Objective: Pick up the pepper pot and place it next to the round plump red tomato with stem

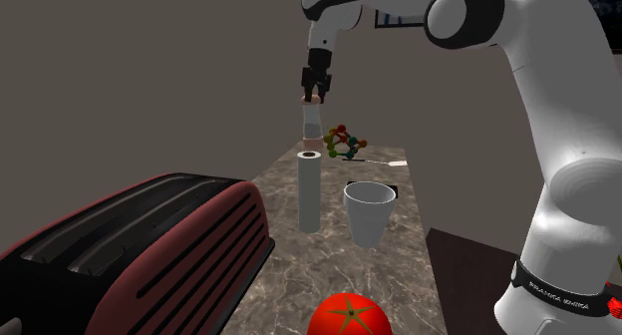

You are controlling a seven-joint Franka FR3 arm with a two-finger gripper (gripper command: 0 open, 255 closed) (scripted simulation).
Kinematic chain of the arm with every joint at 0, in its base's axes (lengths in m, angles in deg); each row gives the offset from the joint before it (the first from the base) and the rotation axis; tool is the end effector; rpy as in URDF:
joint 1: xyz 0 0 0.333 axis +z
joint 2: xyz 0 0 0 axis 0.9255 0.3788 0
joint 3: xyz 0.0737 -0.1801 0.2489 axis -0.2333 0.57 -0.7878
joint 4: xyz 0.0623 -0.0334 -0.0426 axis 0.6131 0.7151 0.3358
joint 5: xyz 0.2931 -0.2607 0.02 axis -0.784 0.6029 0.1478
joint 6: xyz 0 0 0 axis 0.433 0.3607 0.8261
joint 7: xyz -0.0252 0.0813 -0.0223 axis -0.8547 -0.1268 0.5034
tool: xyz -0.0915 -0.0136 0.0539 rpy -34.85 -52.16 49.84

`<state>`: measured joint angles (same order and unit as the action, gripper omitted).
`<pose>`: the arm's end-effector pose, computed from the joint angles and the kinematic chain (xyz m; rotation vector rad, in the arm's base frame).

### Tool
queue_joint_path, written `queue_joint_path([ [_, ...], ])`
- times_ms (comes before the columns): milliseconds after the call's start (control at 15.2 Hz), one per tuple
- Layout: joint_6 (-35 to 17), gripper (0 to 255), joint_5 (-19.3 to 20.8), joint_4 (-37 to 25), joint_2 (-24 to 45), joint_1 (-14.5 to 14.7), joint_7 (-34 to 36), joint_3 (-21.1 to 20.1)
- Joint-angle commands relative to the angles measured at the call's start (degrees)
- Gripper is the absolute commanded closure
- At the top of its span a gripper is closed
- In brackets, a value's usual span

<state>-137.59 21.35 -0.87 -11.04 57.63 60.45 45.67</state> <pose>0.6559 -0.2036 0.5430 -2.9714 -0.0275 -0.0518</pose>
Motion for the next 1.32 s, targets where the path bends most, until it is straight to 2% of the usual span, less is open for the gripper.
queue_joint_path([
  [0, 1.9, 255, -0.1, -2.6, 0.7, -0.4, 0.2, 0.0],
  [264, 5.1, 255, -0.4, -7.1, 2.0, -0.9, 0.8, -0.1],
  [462, 1.0, 255, 1.4, 5.4, -6.9, 2.5, 2.3, -0.1],
  [660, -1.7, 255, 2.9, 14.7, -14.2, 5.2, 4.6, -0.6],
  [1254, -5.1, 255, 6.2, 33.9, -31.8, 10.8, 13.6, -4.6],
])
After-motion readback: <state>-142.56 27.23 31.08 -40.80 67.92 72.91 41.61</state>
